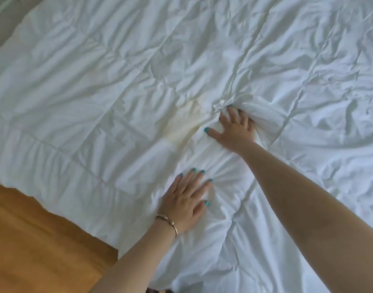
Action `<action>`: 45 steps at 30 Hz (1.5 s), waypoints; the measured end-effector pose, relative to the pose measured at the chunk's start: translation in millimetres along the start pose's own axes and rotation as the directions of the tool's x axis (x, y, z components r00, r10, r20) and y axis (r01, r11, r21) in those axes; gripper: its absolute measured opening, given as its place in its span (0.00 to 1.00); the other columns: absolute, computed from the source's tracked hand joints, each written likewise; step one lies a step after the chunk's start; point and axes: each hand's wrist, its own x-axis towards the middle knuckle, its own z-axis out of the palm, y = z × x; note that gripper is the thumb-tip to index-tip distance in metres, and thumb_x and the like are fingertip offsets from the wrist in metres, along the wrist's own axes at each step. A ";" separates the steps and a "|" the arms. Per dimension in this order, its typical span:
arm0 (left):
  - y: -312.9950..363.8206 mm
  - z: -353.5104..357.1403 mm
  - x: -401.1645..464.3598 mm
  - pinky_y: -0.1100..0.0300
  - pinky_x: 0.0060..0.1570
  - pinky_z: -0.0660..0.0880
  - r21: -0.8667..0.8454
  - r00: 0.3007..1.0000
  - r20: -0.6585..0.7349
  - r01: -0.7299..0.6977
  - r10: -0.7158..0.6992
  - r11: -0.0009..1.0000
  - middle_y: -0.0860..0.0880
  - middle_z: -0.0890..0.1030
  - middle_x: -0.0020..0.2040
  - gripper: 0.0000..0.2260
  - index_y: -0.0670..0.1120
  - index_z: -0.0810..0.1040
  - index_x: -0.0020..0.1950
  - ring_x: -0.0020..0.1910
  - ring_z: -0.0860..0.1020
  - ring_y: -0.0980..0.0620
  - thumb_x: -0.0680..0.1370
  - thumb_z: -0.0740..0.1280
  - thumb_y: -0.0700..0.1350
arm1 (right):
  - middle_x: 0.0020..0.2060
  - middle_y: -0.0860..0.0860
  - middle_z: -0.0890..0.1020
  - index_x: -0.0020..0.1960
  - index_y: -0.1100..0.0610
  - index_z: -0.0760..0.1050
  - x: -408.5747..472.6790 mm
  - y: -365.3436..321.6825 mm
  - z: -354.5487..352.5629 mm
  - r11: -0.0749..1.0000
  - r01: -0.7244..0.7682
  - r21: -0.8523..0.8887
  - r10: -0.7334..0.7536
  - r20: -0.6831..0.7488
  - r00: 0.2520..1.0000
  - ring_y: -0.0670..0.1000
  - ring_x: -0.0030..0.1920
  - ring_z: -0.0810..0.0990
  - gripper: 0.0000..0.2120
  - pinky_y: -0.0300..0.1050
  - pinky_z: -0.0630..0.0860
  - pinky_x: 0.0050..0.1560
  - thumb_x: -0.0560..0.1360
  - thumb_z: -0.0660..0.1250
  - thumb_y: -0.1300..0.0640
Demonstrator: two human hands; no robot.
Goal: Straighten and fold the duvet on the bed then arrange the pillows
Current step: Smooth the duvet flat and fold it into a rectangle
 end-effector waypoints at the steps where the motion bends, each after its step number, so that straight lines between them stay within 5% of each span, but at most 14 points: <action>1: 1.6 5.4 -6.9 0.45 0.73 0.58 0.014 0.997 0.048 0.064 -0.065 0.998 0.50 0.60 0.78 0.25 0.53 0.64 0.76 0.77 0.57 0.46 0.79 0.58 0.55 | 0.78 0.43 0.39 0.78 0.40 0.42 -2.3 0.0 1.3 1.000 0.007 0.000 -0.007 -0.004 1.000 0.56 0.77 0.38 0.41 0.59 0.38 0.74 0.71 0.48 0.24; 7: 8.6 0.4 -9.4 0.47 0.73 0.56 0.001 0.979 0.064 0.193 -0.193 0.981 0.48 0.61 0.77 0.24 0.54 0.65 0.75 0.76 0.59 0.44 0.78 0.57 0.53 | 0.79 0.47 0.49 0.78 0.49 0.53 -43.7 -4.2 30.6 0.977 0.057 0.206 0.017 -0.341 0.940 0.51 0.78 0.44 0.27 0.53 0.43 0.76 0.81 0.51 0.44; 11: 1.4 -3.4 -37.8 0.52 0.74 0.56 -0.064 0.972 0.055 0.232 -0.229 0.971 0.46 0.65 0.75 0.22 0.53 0.66 0.74 0.75 0.62 0.44 0.79 0.57 0.49 | 0.78 0.50 0.57 0.78 0.53 0.56 -96.7 -12.0 63.8 0.913 0.080 0.399 0.096 -0.402 0.911 0.50 0.78 0.51 0.24 0.51 0.45 0.77 0.82 0.51 0.53; 15: -11.9 -7.8 -84.4 0.55 0.75 0.51 -0.061 0.965 0.099 0.249 -0.243 0.966 0.45 0.64 0.76 0.23 0.51 0.64 0.75 0.76 0.60 0.45 0.80 0.54 0.50 | 0.78 0.49 0.56 0.79 0.54 0.53 -166.7 -8.8 107.6 0.962 0.085 0.260 0.010 -0.344 0.939 0.48 0.78 0.51 0.26 0.49 0.45 0.77 0.82 0.49 0.50; 19: -16.0 -6.8 -142.2 0.50 0.75 0.57 -0.075 0.962 0.189 0.215 -0.198 0.974 0.44 0.61 0.77 0.25 0.52 0.61 0.77 0.76 0.58 0.45 0.79 0.55 0.55 | 0.79 0.47 0.50 0.79 0.45 0.48 -246.2 -24.3 158.1 0.980 0.054 0.194 0.001 -0.271 0.963 0.50 0.78 0.45 0.28 0.54 0.43 0.76 0.80 0.44 0.42; 21: -22.9 -5.0 -175.3 0.50 0.75 0.52 -0.027 0.960 0.250 0.141 -0.130 0.990 0.45 0.56 0.78 0.27 0.55 0.56 0.78 0.77 0.53 0.45 0.79 0.54 0.58 | 0.79 0.46 0.46 0.78 0.40 0.44 -281.4 -39.5 184.9 0.991 0.063 0.119 -0.034 -0.229 0.973 0.51 0.78 0.41 0.27 0.56 0.41 0.76 0.81 0.46 0.40; 24: -32.1 -8.0 -219.3 0.49 0.75 0.50 -0.019 0.893 0.448 0.065 -0.049 0.998 0.50 0.42 0.80 0.28 0.60 0.48 0.78 0.78 0.42 0.47 0.80 0.56 0.56 | 0.78 0.44 0.43 0.77 0.37 0.42 -327.2 -61.2 219.6 0.997 0.053 0.048 -0.044 -0.177 0.983 0.52 0.78 0.40 0.29 0.59 0.42 0.75 0.80 0.49 0.38; 26: -35.1 -11.3 -248.4 0.49 0.74 0.54 -0.043 0.829 0.556 0.095 -0.055 0.995 0.53 0.40 0.79 0.28 0.60 0.48 0.78 0.78 0.43 0.48 0.81 0.57 0.53 | 0.78 0.44 0.40 0.77 0.37 0.40 -354.9 -73.3 237.8 0.999 0.050 -0.008 -0.050 -0.089 0.995 0.52 0.78 0.37 0.30 0.60 0.41 0.75 0.80 0.51 0.38; 30: -30.9 -22.2 -299.5 0.50 0.73 0.54 -0.030 0.795 0.586 0.215 -0.157 0.976 0.53 0.49 0.79 0.27 0.58 0.50 0.78 0.78 0.50 0.49 0.81 0.56 0.53 | 0.78 0.44 0.39 0.77 0.37 0.45 -404.1 -94.0 250.2 0.991 0.115 -0.063 -0.107 0.121 0.987 0.52 0.77 0.36 0.31 0.58 0.40 0.75 0.79 0.55 0.42; 36: -10.8 -64.7 -342.3 0.50 0.61 0.71 -0.097 0.618 0.706 0.568 -0.346 0.817 0.47 0.71 0.70 0.23 0.51 0.62 0.75 0.65 0.73 0.44 0.80 0.55 0.55 | 0.78 0.48 0.53 0.79 0.46 0.52 -462.1 -133.8 248.6 0.952 -0.064 0.300 -0.042 0.336 0.941 0.52 0.78 0.50 0.31 0.53 0.56 0.74 0.79 0.60 0.47; 45: -10.5 -75.0 -406.1 0.54 0.58 0.73 -0.099 0.468 0.741 0.785 -0.481 0.611 0.47 0.79 0.60 0.15 0.49 0.75 0.59 0.57 0.77 0.46 0.77 0.60 0.55 | 0.73 0.57 0.66 0.76 0.57 0.60 -492.4 -180.4 249.0 0.900 -0.185 0.395 -0.048 0.513 0.857 0.57 0.68 0.71 0.29 0.47 0.68 0.64 0.79 0.61 0.47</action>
